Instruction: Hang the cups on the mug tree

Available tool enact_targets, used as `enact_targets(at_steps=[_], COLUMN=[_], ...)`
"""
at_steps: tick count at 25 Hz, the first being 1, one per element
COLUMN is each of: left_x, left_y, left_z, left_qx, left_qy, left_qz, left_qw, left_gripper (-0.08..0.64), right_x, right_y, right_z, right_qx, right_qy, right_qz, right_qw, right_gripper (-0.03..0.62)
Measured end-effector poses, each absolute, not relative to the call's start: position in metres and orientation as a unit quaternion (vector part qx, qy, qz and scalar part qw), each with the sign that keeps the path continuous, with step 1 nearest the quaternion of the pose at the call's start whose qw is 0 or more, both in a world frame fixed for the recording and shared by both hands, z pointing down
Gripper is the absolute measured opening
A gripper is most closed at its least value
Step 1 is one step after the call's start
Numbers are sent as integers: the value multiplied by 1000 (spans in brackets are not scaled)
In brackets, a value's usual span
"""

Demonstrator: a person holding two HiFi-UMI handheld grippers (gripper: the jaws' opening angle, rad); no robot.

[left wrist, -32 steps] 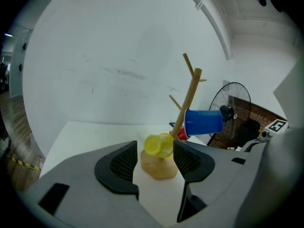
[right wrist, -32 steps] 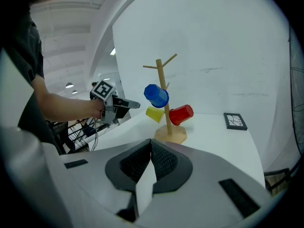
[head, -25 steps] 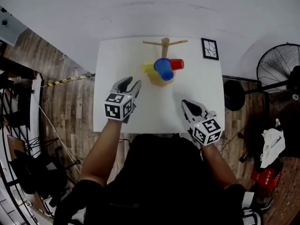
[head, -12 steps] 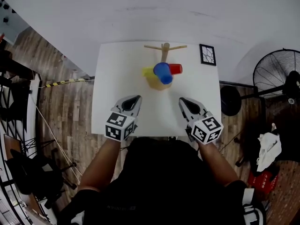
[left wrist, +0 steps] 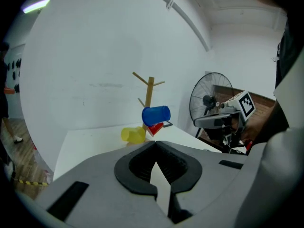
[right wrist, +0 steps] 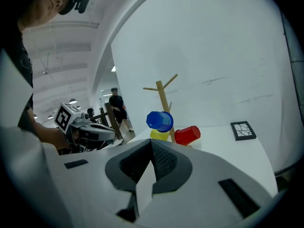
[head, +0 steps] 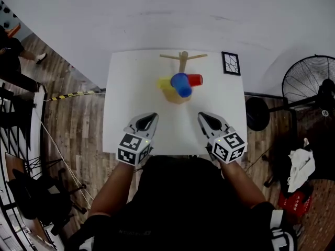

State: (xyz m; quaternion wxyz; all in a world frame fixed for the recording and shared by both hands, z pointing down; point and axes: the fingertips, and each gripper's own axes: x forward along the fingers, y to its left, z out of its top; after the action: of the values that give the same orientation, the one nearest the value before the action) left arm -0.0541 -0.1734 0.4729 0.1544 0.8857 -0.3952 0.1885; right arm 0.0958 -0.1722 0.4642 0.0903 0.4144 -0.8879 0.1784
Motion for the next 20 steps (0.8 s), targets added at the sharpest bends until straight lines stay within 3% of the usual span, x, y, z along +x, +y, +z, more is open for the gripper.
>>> enact_targets(at_steps=[20], left_x=[-39], left_y=[-181], left_z=[460], left_qx=[893], left_qy=[-390], left_qz=[185], left_qw=[131], left_gripper=[18], right_x=[100], right_y=[-172], right_z=[472], right_qx=[423], right_qy=[-883], right_qz=[182], right_qw=[94], right_gripper=[6])
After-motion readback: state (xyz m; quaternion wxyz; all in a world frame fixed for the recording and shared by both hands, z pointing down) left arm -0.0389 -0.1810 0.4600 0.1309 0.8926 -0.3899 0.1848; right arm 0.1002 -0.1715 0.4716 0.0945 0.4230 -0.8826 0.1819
